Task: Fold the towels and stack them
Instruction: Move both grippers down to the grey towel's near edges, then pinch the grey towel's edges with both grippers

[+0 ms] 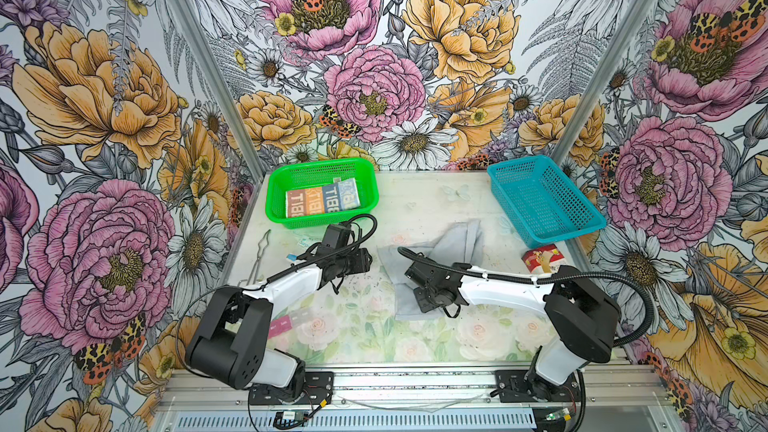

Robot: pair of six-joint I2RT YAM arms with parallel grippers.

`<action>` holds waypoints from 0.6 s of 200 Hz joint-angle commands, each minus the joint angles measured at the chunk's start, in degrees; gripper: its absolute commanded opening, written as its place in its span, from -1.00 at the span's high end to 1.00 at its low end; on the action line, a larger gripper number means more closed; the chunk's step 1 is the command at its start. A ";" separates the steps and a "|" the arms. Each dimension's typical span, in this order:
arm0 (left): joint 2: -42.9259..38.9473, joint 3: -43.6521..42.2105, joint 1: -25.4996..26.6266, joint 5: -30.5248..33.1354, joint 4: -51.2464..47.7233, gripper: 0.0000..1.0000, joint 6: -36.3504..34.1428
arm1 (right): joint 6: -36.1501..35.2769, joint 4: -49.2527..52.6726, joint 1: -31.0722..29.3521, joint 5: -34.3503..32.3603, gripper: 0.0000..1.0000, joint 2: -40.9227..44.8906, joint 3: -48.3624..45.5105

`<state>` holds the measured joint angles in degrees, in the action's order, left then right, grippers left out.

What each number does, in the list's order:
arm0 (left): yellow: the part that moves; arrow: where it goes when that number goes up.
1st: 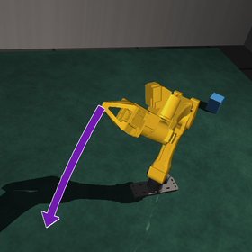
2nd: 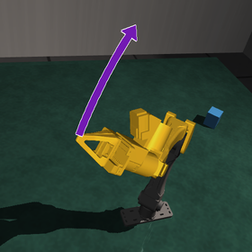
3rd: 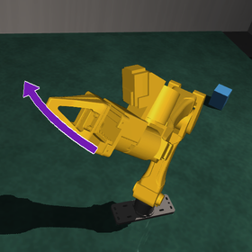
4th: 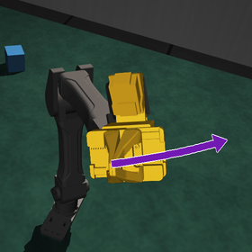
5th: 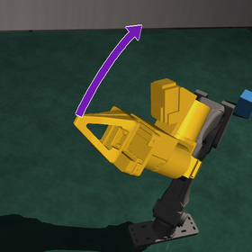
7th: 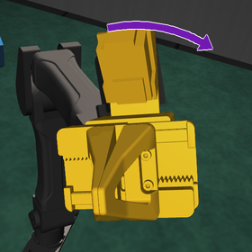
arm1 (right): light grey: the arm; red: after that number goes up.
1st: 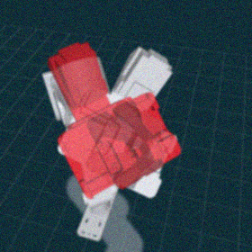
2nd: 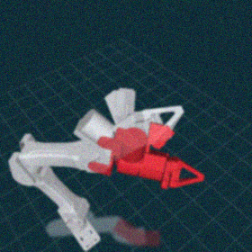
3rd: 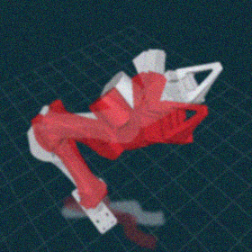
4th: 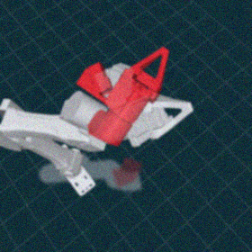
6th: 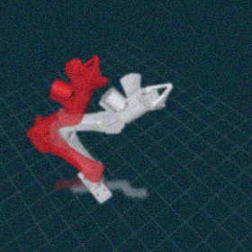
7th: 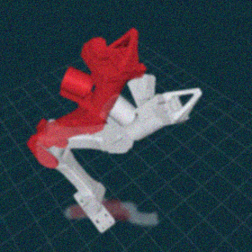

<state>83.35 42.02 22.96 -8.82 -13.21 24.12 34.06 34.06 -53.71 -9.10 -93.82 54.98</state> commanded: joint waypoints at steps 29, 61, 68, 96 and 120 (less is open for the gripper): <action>7.53 6.11 5.52 -2.12 3.55 -0.29 -0.26 | 4.61 4.21 -0.27 1.44 1.00 10.81 -7.92; 11.63 8.36 7.47 -1.25 2.89 -0.25 -0.41 | 5.72 6.15 -0.08 1.43 1.00 15.67 -11.99; 12.00 9.17 8.24 -0.99 1.49 -0.18 -0.62 | 5.80 6.21 0.01 1.39 1.00 16.02 -12.11; 11.25 8.76 11.36 1.37 -2.22 -0.10 -0.63 | 5.56 6.29 0.01 1.47 1.00 15.23 -11.51; 9.51 6.82 11.82 3.08 -3.17 -0.10 -0.22 | 4.97 6.31 -0.14 1.47 0.92 13.74 -10.61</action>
<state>95.24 49.93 34.24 -8.36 -13.93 23.88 38.59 39.90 -53.71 -7.70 -79.18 42.92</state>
